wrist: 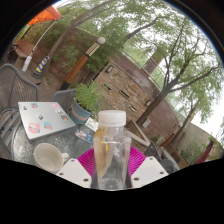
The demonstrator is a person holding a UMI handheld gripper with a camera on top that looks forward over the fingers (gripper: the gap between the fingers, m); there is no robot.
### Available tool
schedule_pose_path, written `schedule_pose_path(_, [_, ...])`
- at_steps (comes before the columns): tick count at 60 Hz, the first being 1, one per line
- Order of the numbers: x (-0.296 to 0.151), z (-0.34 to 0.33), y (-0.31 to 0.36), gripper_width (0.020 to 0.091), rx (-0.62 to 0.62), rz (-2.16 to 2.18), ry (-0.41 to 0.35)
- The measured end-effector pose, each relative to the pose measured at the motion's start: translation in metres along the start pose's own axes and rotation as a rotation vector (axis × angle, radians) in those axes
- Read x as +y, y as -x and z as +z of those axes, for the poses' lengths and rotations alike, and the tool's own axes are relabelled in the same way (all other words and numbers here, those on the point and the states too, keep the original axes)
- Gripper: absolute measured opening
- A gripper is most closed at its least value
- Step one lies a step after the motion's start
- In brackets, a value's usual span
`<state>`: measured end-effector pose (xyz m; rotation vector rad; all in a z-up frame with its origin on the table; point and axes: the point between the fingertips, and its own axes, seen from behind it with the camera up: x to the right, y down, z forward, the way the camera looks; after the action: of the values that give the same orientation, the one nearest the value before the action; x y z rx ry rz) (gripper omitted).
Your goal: Pour water
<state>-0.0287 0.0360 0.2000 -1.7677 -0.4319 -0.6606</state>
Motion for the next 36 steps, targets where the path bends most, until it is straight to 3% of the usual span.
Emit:
schedule_pose_path(5, [0.018, 0.002, -0.002, 0.0393, -0.041, 0.193, -0.039])
schedule_pose_path(24, [0.101, 0.026, 0.047, 0.0412, -0.220, 0.503, -0.076])
schedule_pose_path(26, [0.098, 0.028, 0.047, 0.0412, -0.196, 0.530, -0.139])
schedule_pose_path(36, [0.107, 0.027, 0.036, 0.0415, -0.198, 0.628, -0.175])
